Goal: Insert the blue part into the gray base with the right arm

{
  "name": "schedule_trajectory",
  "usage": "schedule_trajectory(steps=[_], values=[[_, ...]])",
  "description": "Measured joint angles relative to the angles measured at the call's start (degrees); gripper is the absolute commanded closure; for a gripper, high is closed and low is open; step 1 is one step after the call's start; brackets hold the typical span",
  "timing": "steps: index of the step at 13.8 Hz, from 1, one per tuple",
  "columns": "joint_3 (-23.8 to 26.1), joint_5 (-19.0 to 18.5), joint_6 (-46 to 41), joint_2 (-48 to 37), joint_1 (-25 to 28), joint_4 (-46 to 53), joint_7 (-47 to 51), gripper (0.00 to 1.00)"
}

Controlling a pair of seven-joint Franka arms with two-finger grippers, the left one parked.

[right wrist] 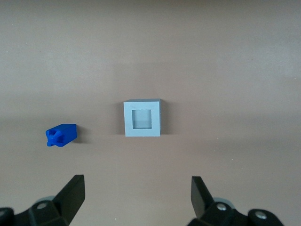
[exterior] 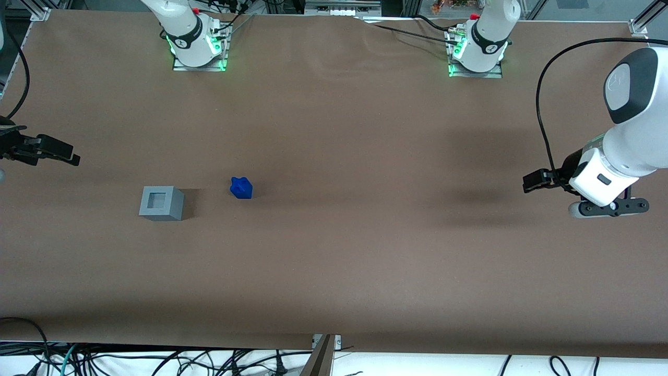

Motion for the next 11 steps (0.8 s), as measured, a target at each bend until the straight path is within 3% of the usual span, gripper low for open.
schedule_trajectory(steps=[7,11], values=[[0.6,-0.5,-0.2,0.1,0.0,0.0,2.1,0.00],[5.0,-7.2,-0.3,0.2,-0.1,0.0,6.6,0.00]])
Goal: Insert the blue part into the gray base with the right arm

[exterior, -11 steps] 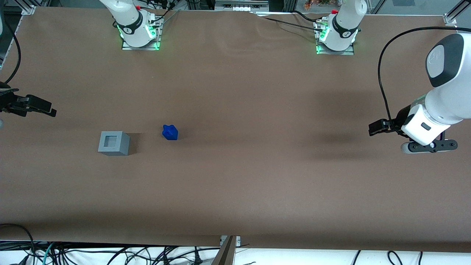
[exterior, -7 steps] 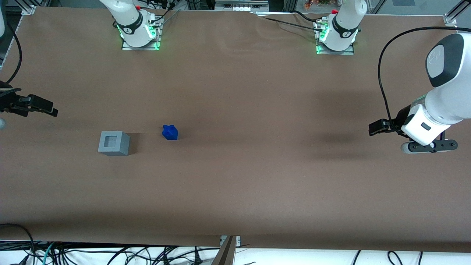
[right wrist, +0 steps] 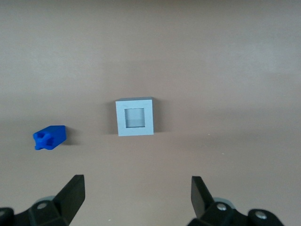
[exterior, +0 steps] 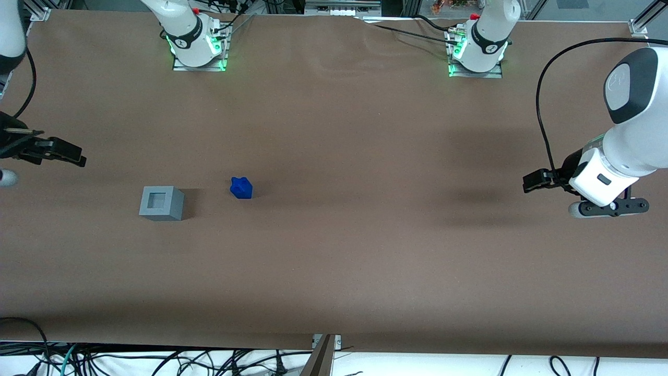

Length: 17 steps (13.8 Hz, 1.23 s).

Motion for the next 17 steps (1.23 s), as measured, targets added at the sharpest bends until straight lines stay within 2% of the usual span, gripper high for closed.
schedule_trajectory(steps=[6,17], values=[[1.5,-1.0,-0.2,0.0,-0.2,0.0,1.7,0.00],[1.5,0.2,-2.1,0.0,-0.2,0.0,1.9,0.00]])
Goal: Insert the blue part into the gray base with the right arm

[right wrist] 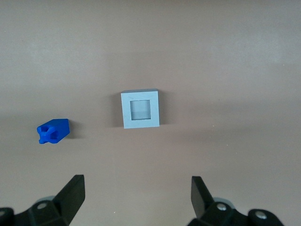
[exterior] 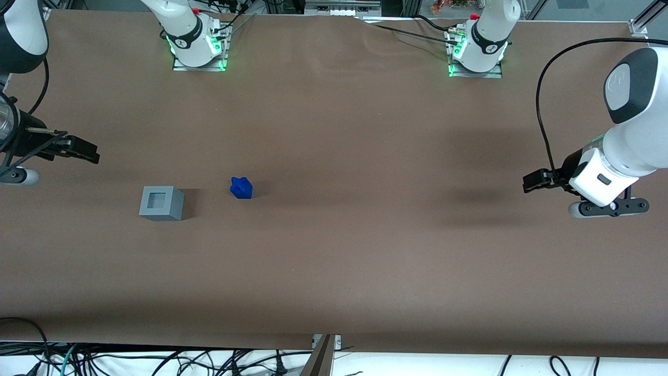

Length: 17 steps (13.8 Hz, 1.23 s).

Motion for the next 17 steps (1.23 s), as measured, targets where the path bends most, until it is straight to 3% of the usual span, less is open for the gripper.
schedule_trajectory(steps=[5,9,12,17], values=[[1.4,0.3,-0.1,0.4,0.0,-0.2,0.9,0.00],[5.6,0.9,2.3,3.8,2.9,-1.7,9.8,0.00],[6.8,3.0,10.5,6.4,6.1,-6.5,15.0,0.00],[9.5,3.5,28.7,9.9,8.5,-18.4,22.0,0.00]])
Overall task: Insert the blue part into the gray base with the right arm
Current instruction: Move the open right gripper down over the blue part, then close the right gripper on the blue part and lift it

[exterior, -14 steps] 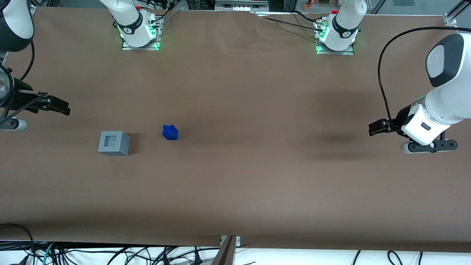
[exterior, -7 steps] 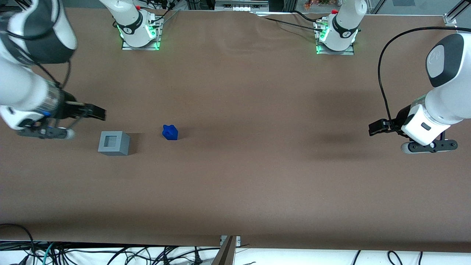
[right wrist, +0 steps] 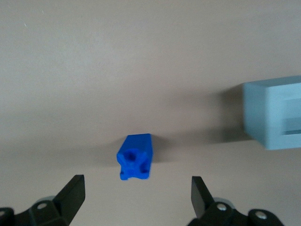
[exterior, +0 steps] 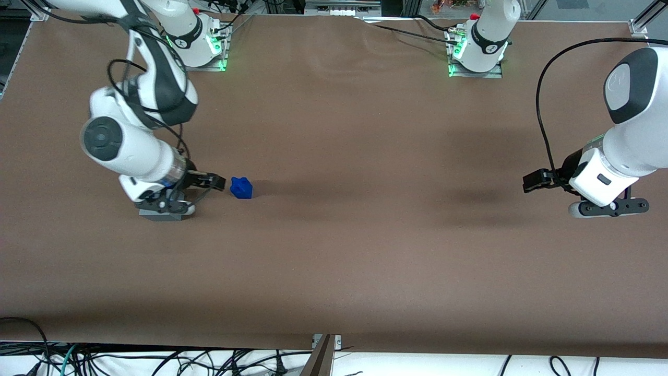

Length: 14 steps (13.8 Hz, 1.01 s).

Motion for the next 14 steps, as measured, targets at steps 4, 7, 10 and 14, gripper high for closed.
schedule_trajectory(steps=[4,7,10,14], values=[[0.2,0.0,7.7,1.7,1.2,-6.1,3.2,0.00],[0.2,0.0,9.9,2.7,1.2,-7.8,3.5,0.00],[0.2,0.0,15.5,4.3,1.3,-10.3,3.5,0.00],[0.2,0.0,19.1,5.4,1.7,-12.5,3.5,0.19]])
